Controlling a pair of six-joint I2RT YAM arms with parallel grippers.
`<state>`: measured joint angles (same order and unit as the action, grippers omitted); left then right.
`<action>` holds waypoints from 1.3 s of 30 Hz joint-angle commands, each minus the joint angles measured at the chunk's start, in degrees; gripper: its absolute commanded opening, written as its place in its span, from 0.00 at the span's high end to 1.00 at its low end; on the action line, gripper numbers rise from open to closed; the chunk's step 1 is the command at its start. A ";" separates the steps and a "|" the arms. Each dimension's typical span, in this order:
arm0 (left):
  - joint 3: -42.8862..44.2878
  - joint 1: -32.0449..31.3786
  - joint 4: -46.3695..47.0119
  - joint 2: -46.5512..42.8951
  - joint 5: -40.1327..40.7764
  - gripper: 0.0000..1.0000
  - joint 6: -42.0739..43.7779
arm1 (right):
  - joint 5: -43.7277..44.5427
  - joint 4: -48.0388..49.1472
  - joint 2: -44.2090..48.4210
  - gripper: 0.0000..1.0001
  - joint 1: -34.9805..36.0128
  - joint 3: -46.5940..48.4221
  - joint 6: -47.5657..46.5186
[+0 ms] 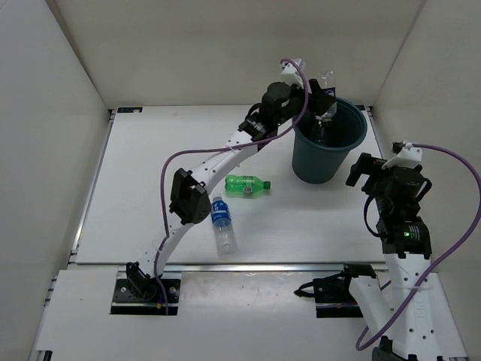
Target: Put the plastic bottles in the bin
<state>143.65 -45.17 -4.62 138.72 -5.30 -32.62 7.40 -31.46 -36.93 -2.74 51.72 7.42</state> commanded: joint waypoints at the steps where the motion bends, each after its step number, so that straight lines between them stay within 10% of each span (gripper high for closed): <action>1: 5.94 -0.63 5.75 2.61 -0.23 0.18 -4.71 | -1.86 3.60 -0.07 0.01 -0.68 -0.31 0.66; 3: 1.99 0.16 7.87 1.48 -2.16 0.01 -6.92 | -2.91 3.69 -0.43 0.01 -0.60 -1.09 1.02; 16: -14.52 -1.15 -19.88 -25.39 11.51 0.01 11.69 | -5.12 0.79 -6.39 0.01 9.31 3.38 -1.70; 26: -78.74 14.21 -31.21 -70.47 14.34 0.01 -0.95 | -4.56 -0.36 -19.04 0.00 37.62 7.95 -4.08; 39: -102.61 21.44 -55.84 -104.43 14.27 0.01 -10.80 | -18.22 7.12 -50.76 0.01 41.50 16.90 -17.78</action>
<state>42.04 -24.77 -55.11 35.97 9.43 -41.23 -9.65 -27.64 -82.76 38.02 64.38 -4.43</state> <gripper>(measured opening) 0.981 0.991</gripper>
